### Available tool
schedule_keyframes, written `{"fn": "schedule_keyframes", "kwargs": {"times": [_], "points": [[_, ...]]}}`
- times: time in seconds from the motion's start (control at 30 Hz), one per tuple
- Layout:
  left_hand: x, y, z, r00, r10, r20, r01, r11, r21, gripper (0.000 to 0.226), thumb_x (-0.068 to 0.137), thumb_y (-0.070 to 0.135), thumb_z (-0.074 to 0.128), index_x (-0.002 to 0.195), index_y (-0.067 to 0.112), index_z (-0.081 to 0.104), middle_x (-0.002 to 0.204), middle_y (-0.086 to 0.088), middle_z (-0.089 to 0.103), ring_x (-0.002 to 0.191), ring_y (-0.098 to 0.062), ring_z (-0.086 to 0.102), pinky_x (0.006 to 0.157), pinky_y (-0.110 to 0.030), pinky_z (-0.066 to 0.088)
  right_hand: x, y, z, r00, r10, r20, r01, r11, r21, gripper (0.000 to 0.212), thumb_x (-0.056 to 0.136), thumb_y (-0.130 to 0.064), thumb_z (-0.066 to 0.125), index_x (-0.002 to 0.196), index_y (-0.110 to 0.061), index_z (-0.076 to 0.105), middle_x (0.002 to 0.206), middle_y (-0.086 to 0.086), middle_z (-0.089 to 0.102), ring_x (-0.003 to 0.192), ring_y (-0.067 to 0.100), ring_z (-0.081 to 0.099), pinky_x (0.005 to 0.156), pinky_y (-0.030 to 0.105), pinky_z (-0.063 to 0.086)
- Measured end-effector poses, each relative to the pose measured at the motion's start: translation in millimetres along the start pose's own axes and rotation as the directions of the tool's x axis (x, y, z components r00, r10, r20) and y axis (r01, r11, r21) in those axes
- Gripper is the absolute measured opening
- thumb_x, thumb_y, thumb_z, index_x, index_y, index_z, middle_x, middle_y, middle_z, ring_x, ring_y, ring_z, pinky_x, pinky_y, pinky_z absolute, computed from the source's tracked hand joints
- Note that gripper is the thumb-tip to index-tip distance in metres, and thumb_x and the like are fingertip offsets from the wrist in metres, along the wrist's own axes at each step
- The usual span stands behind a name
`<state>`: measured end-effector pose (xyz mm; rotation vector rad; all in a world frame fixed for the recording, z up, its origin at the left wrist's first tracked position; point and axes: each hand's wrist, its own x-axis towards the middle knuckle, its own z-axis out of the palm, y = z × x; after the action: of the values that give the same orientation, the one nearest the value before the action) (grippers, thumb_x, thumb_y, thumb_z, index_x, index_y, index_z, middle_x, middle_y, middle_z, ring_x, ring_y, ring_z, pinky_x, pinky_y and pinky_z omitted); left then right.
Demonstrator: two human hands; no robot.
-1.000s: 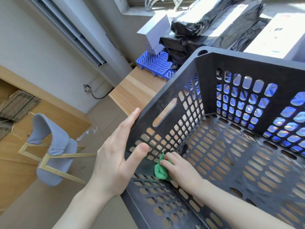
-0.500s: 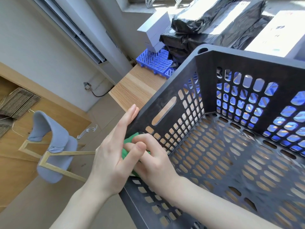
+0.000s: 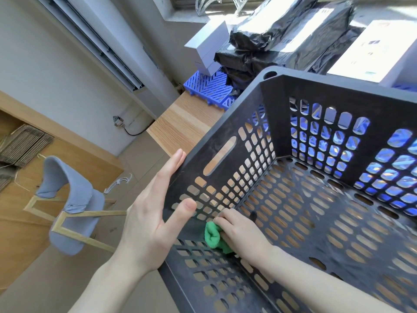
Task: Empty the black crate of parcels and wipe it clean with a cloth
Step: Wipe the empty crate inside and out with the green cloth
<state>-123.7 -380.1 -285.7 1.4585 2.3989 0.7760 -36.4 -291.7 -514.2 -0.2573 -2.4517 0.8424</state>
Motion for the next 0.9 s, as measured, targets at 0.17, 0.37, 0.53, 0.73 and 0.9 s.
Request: {"fn": "schedule_keyframes", "kwargs": {"times": [0.17,0.37,0.53,0.73,0.9], "points": [[0.1,-0.4,0.2,1.0,0.01,-0.004,-0.01,1.0,-0.005,0.069,0.087,0.062,0.04,0.151,0.041,0.024,0.152,0.023,0.035,0.14,-0.002,0.034,0.109,-0.05,0.038,33.9,-43.1,-32.3,0.929,-0.025,-0.369,0.098,0.979,0.179,0.018,0.089,0.0,0.052,0.106,-0.002,0.058,0.097,0.011,0.055,0.083,0.027,0.054,0.074,0.03,0.048],[-0.1,-0.2,0.3,1.0,0.017,-0.025,-0.017,1.0,0.014,0.07,0.086,0.062,0.042,0.15,0.042,0.024,0.151,0.024,0.036,0.138,-0.002,0.037,0.106,-0.05,0.041,88.8,-76.2,-88.1,0.756,0.029,-0.654,0.132,0.972,0.197,0.015,0.081,0.008,0.063,0.095,0.005,0.069,0.094,0.014,0.055,0.079,0.032,0.056,0.074,0.034,0.048],[-1.4,1.9,-0.3,1.0,0.006,-0.03,-0.005,0.999,0.037,0.072,0.083,0.063,0.042,0.15,0.046,0.02,0.149,0.026,0.037,0.136,0.003,0.037,0.106,-0.039,0.039,104.0,-32.8,-116.6,0.65,0.142,-0.747,-0.054,0.988,0.141,0.016,0.079,0.009,0.065,0.095,0.006,0.066,0.093,0.018,0.055,0.086,0.027,0.054,0.075,0.032,0.047],[-1.2,2.0,-0.1,1.0,0.012,-0.02,-0.011,0.999,0.035,0.073,0.084,0.063,0.043,0.15,0.044,0.021,0.15,0.027,0.036,0.138,0.002,0.036,0.108,-0.043,0.038,92.2,-27.4,-97.6,0.682,0.177,-0.71,-0.099,0.984,0.149,0.014,0.083,0.004,0.063,0.097,0.005,0.063,0.101,0.016,0.055,0.093,0.027,0.053,0.084,0.029,0.046],[-1.0,2.0,0.0,1.0,0.013,-0.012,-0.013,0.999,0.048,0.071,0.085,0.06,0.044,0.15,0.042,0.023,0.151,0.026,0.034,0.139,0.002,0.032,0.109,-0.041,0.036,80.0,-41.6,-81.4,0.772,-0.045,-0.634,0.073,0.997,0.018,0.024,0.092,-0.001,0.045,0.094,0.002,0.069,0.094,0.017,0.061,0.084,0.03,0.055,0.078,0.036,0.049]]}}
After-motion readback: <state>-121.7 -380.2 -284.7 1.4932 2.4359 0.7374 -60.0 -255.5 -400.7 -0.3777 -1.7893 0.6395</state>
